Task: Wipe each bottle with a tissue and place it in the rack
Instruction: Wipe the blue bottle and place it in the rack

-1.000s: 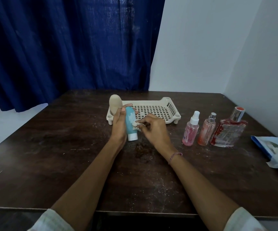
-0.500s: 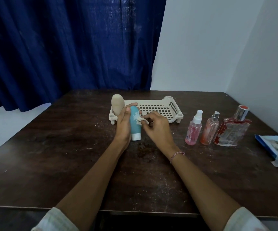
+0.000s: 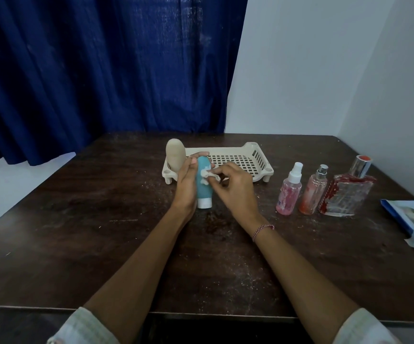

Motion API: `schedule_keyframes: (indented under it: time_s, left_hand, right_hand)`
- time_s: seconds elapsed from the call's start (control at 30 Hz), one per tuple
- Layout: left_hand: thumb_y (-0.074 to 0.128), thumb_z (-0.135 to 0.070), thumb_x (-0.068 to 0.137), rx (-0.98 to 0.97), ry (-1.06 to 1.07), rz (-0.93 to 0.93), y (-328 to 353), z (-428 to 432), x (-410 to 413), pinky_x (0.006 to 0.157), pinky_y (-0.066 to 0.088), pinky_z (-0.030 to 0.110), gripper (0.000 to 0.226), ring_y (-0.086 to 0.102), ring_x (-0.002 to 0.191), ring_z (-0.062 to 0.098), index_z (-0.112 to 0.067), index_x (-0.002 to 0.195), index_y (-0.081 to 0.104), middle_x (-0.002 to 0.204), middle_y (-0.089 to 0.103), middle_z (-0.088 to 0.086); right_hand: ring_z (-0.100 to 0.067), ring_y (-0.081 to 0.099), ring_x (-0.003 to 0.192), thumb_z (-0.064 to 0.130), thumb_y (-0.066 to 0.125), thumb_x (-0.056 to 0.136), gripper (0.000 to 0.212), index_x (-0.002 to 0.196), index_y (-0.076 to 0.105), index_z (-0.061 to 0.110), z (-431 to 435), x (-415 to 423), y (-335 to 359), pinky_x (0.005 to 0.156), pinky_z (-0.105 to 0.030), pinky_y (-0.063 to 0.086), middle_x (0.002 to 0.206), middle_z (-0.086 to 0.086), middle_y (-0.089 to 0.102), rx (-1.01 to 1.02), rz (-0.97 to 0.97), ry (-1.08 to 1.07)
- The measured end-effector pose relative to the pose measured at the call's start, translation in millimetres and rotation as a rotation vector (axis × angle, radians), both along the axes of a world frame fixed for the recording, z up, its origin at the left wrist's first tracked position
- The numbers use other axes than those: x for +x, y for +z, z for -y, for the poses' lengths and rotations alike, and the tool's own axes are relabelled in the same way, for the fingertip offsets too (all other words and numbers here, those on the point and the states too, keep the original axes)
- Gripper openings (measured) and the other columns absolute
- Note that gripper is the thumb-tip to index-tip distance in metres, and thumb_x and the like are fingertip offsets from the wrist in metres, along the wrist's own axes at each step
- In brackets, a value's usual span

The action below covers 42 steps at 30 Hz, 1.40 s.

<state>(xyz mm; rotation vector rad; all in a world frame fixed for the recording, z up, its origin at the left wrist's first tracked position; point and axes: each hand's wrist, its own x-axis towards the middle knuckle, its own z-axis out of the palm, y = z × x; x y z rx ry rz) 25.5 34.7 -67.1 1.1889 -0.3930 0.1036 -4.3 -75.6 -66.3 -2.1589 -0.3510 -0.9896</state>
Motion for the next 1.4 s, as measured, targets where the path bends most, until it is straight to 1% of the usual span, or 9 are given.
schedule_keyframes:
  time_s: [0.13,0.37,0.5,0.67,0.8,0.93,1.07,1.17,1.4]
  left_hand:
    - [0.038,-0.034,0.093,0.041,-0.003,0.028,0,1,0,0.078,0.046,0.032,0.03,0.052,0.087,0.021,-0.016,0.106,0.058,0.1,0.054,0.016]
    - [0.03,-0.021,0.102,0.014,-0.014,0.016,-2,-2,2,0.074,0.051,0.026,0.027,0.057,0.082,0.014,-0.013,0.104,0.057,0.092,0.058,0.009]
    - [0.031,-0.017,0.102,0.015,-0.027,0.041,0,-1,1,0.076,0.049,0.025,0.027,0.057,0.083,0.012,-0.012,0.101,0.057,0.092,0.058,0.005]
    - [0.039,-0.031,0.093,0.018,-0.079,0.056,0,0,1,0.079,0.046,0.032,0.027,0.055,0.087,0.016,-0.014,0.102,0.058,0.099,0.058,0.009]
    - [0.039,-0.033,0.092,0.083,-0.06,0.077,-2,4,-1,0.081,0.045,0.035,0.03,0.055,0.092,0.02,-0.016,0.104,0.06,0.106,0.06,0.009]
    - [0.037,-0.029,0.095,0.038,-0.059,0.061,1,1,-1,0.077,0.049,0.026,0.026,0.058,0.084,0.011,-0.014,0.102,0.058,0.097,0.061,0.005]
    - [0.031,-0.017,0.102,0.04,-0.054,0.064,1,-2,1,0.078,0.049,0.025,0.028,0.058,0.085,0.011,-0.01,0.1,0.058,0.092,0.061,0.003]
    - [0.032,-0.017,0.102,0.039,-0.085,0.049,3,-3,2,0.082,0.049,0.026,0.029,0.06,0.088,0.014,-0.008,0.102,0.059,0.096,0.062,0.007]
    - [0.037,-0.021,0.101,0.113,-0.04,0.051,4,1,-2,0.08,0.051,0.026,0.027,0.062,0.089,0.01,-0.011,0.108,0.062,0.1,0.067,0.002]
  right_hand:
    - [-0.008,0.056,0.069,0.01,0.072,0.077,0.009,0.085,0.069,0.007,6,3,0,0.064,-0.015,0.047,0.081,-0.005,0.065,0.081,0.004,-0.042]
    - [-0.012,0.06,0.081,0.006,0.072,0.077,0.016,0.092,0.07,0.003,-7,-8,-1,0.085,-0.014,0.044,0.088,-0.006,0.063,-0.118,0.001,0.19]
    - [-0.012,0.059,0.081,0.006,0.07,0.077,0.015,0.092,0.069,0.004,-8,-7,2,0.077,-0.02,0.049,0.089,-0.006,0.063,-0.131,0.009,0.133]
    - [-0.009,0.055,0.074,0.008,0.07,0.079,0.009,0.088,0.069,0.006,1,-3,8,0.069,-0.008,0.041,0.084,-0.004,0.063,0.043,0.048,-0.028]
    - [-0.008,0.054,0.075,0.005,0.067,0.08,0.008,0.088,0.068,0.004,11,2,10,0.07,-0.017,0.045,0.084,-0.007,0.064,0.084,0.035,-0.138]
    - [-0.008,0.055,0.076,0.01,0.067,0.082,0.011,0.092,0.067,0.006,2,-4,6,0.069,-0.016,0.046,0.086,-0.004,0.063,0.029,0.03,-0.028]
    - [-0.008,0.056,0.086,0.007,0.067,0.081,0.016,0.097,0.068,0.003,-4,-10,7,0.081,-0.017,0.047,0.093,-0.005,0.062,-0.125,0.035,0.122]
    - [-0.012,0.058,0.087,0.006,0.066,0.082,0.016,0.098,0.068,0.003,-1,-8,11,0.083,-0.019,0.046,0.092,-0.006,0.062,-0.177,0.068,0.082]
    - [-0.008,0.055,0.086,0.003,0.064,0.083,0.014,0.097,0.068,0.004,11,-5,18,0.081,-0.012,0.042,0.092,-0.005,0.062,-0.025,0.094,-0.044]
